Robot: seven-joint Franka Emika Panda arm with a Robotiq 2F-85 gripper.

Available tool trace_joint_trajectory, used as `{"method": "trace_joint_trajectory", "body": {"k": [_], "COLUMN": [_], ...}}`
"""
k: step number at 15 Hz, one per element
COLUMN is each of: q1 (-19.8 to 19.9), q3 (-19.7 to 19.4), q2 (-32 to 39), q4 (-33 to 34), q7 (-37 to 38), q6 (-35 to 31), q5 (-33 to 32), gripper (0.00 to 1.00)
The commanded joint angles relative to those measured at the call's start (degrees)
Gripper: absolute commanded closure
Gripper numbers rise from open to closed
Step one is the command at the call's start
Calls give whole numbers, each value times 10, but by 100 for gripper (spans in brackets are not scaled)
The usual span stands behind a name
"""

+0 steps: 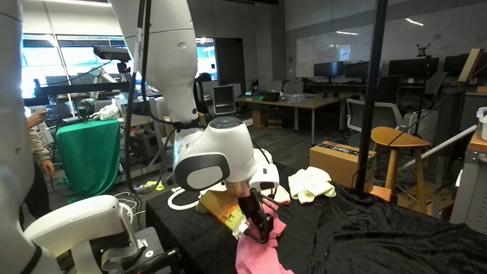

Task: Move all the clothes, the orange object and put together on the left side of the table

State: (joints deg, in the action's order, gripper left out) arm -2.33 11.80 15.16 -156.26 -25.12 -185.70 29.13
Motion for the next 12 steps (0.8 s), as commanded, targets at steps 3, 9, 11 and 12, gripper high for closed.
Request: {"method": "trace_joint_trajectory", "body": {"k": [3, 9, 11, 12], "q1": [-14, -9, -16, -18], "q3": [-28, -69, -82, -83], "q2": [-18, -66, -88, -99], "q4": [5, 15, 32, 43], "q7": [-5, 58, 93, 113], "q6": [57, 195, 254, 282], "q5": [-10, -151, -211, -235], "gripper": [84, 88, 87, 87]}}
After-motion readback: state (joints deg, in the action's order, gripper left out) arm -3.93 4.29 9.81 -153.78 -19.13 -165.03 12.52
